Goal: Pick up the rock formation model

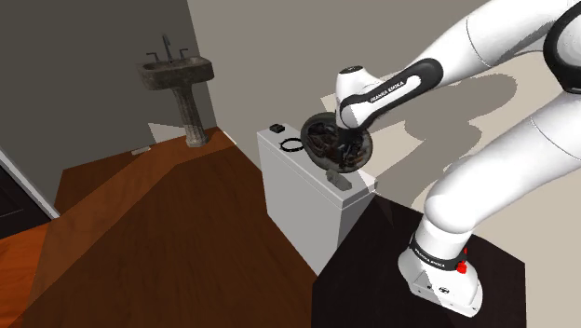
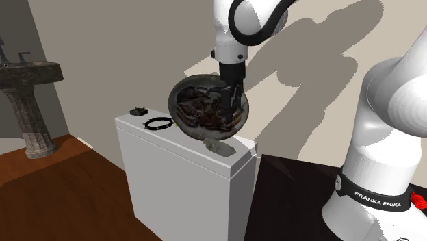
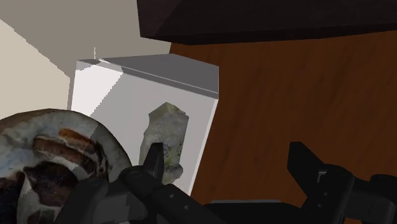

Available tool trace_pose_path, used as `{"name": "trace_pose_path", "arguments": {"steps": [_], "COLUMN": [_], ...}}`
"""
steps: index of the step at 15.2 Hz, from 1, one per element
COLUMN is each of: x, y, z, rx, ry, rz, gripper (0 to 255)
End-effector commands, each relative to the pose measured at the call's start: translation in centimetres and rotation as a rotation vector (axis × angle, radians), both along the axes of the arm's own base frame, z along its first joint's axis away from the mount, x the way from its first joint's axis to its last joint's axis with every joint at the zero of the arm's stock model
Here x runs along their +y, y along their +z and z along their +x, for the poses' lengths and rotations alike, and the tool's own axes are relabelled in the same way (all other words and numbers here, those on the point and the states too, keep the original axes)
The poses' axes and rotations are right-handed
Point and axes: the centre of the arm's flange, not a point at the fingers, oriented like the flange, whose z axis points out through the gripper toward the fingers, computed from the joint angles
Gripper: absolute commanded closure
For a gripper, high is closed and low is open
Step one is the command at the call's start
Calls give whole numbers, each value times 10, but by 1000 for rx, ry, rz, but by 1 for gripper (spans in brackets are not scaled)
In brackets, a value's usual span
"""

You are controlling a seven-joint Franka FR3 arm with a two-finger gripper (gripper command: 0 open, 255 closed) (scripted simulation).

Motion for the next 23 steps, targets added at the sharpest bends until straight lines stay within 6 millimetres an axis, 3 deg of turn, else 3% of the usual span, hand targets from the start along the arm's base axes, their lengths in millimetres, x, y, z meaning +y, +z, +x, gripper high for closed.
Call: {"name": "trace_pose_path", "arguments": {"steps": [1,12,20,22,23], "x": [-12,-81,-85,-85,-86], "y": [-24,-151,-196,-199,-199], "z": [5,24,25,25,26], "rx": [-2,6,6,6,6], "ry": [-7,-51,-54,-54,-54], "rz": [0,4,4,4,4], "gripper": [0,0,0,0,255]}}
